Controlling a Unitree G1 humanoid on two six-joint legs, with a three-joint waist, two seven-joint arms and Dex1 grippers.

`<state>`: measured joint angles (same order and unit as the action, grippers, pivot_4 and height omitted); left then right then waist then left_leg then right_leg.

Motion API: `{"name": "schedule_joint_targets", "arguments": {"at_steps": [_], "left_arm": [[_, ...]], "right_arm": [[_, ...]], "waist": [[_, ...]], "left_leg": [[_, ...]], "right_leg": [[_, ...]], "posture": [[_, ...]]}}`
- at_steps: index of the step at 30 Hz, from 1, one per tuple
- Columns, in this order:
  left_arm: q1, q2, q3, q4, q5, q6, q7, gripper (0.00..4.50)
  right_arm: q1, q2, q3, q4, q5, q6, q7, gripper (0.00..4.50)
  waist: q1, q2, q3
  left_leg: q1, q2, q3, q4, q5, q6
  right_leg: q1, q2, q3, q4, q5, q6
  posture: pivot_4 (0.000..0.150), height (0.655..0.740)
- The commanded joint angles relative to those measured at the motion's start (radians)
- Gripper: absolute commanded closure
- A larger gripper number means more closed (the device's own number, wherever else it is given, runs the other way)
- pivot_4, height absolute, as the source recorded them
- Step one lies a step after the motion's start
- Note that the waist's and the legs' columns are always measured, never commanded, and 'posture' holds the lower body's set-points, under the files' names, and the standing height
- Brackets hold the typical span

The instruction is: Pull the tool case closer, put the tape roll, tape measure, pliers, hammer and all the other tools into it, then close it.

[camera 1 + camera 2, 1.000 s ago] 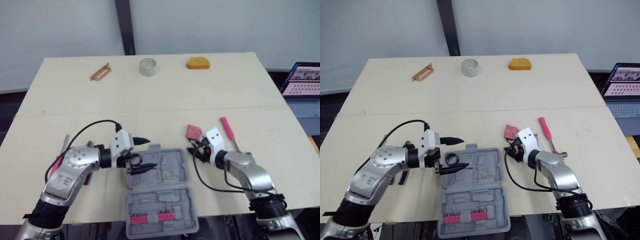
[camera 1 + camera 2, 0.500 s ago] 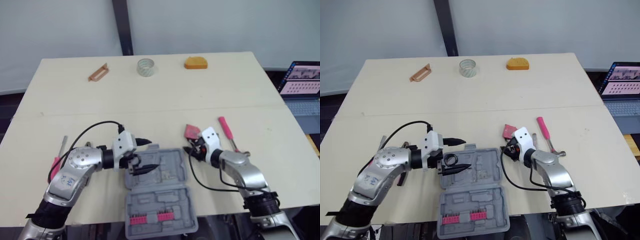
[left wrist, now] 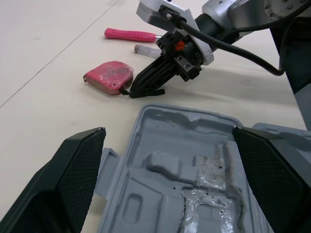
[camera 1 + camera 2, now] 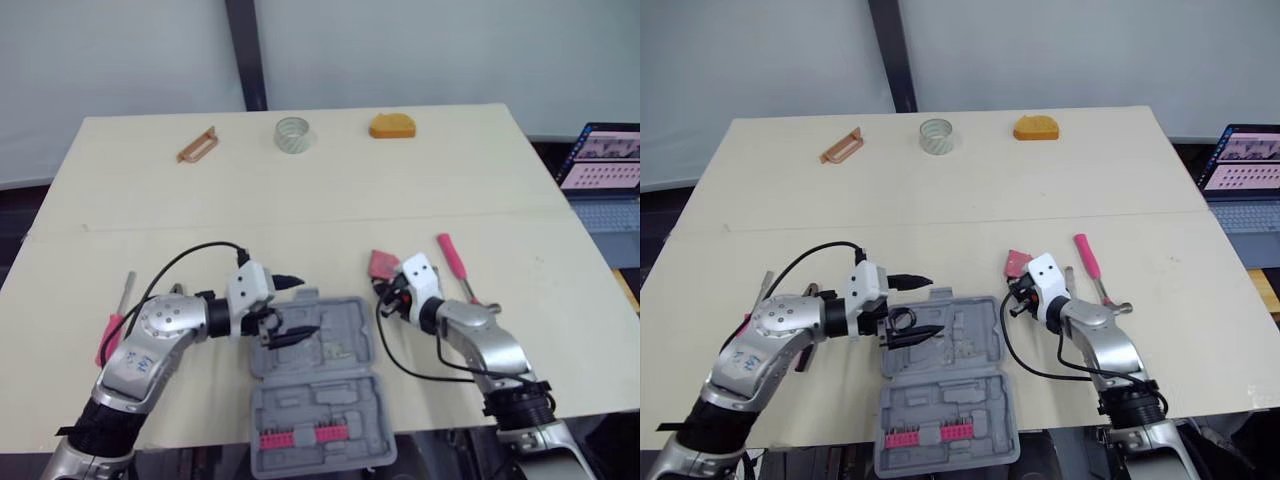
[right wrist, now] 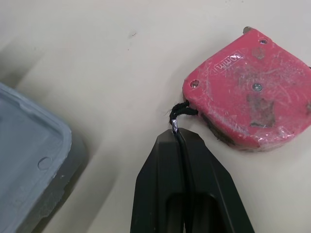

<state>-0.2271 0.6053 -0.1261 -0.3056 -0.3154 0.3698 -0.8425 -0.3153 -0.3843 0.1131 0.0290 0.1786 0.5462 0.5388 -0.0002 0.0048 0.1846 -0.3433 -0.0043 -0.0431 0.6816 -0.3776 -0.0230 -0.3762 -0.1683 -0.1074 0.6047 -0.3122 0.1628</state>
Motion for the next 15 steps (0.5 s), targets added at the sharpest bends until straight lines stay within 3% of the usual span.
{"name": "schedule_joint_targets", "arguments": {"at_steps": [1,15], "left_arm": [[-0.008,-0.012,0.017,-0.002,0.006,-0.037,0.005,0.00],[0.017,0.012,-0.024,0.017,0.017,-0.086,-0.078,0.00]], "right_arm": [[0.066,-0.046,-0.020,-0.069,0.015,0.033,0.034,4.48],[0.310,-0.177,-0.067,-0.351,0.102,0.151,0.077,4.48]], "waist": [[0.002,0.000,0.000],[0.005,0.000,0.000]], "left_leg": [[0.000,0.000,0.000,0.000,0.000,0.000],[0.000,0.000,0.000,0.000,0.000,0.000]], "right_leg": [[0.000,0.000,0.000,0.000,0.000,0.000],[0.000,0.000,0.000,-0.001,0.000,0.000]], "posture": [[0.150,0.7400],[0.150,0.7400]]}}
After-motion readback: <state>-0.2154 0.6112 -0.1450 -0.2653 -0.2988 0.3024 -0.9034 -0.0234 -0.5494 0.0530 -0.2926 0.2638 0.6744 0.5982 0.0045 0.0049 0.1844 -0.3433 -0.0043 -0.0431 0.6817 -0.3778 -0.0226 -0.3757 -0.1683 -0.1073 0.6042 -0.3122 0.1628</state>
